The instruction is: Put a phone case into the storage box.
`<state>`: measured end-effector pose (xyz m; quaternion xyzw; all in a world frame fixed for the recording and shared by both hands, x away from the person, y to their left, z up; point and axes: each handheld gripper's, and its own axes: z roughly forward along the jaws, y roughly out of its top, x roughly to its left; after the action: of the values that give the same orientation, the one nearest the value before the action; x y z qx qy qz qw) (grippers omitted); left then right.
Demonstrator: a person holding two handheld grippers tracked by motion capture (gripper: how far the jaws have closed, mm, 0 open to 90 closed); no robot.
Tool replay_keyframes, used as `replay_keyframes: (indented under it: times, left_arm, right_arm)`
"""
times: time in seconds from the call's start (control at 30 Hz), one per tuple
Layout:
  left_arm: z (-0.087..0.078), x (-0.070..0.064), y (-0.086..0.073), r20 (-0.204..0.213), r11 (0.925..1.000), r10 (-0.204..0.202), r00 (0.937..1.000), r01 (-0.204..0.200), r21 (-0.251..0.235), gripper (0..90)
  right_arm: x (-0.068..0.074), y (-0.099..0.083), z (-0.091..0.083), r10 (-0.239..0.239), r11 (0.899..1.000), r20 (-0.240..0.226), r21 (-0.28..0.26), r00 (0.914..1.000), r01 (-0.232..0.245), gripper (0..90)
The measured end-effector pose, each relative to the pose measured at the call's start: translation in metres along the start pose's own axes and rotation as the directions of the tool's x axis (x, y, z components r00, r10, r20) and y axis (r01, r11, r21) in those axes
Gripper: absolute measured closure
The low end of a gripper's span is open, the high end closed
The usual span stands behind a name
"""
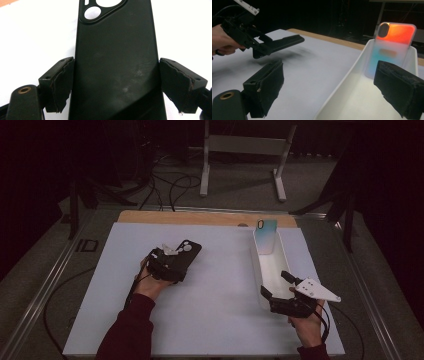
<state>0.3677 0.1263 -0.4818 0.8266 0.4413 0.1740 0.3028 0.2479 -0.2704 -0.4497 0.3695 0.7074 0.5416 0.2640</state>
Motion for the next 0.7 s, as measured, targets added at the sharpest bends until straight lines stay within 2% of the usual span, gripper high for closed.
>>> replay_keyframes:
  times: [0.23,0.37,0.53,0.7]
  left_arm:
    - [-0.006,-0.004,0.003,0.023,0.9994,0.021,0.9995,-0.021,-0.028,16.3]
    - [-0.009,-0.008,0.005,0.035,0.9984,0.043,0.9984,-0.042,-0.037,16.2]
    - [-0.013,-0.013,0.008,0.055,0.9966,0.061,0.9966,-0.058,-0.059,16.1]
    - [-0.018,-0.019,0.011,0.078,0.9929,0.092,0.9927,-0.086,-0.082,16.0]
  right_arm:
    - [0.003,0.002,0.001,-0.009,1.000,0.007,0.020,0.9999,0.008,8.8]
    - [0.001,0.002,0.001,0.007,1.000,0.023,0.021,0.9997,-0.007,8.7]
    - [0.000,0.002,0.000,0.032,0.999,0.006,0.026,0.9995,-0.032,8.8]
    - [0.002,0.003,0.001,0.017,0.999,0.018,0.040,0.9997,-0.018,8.7]
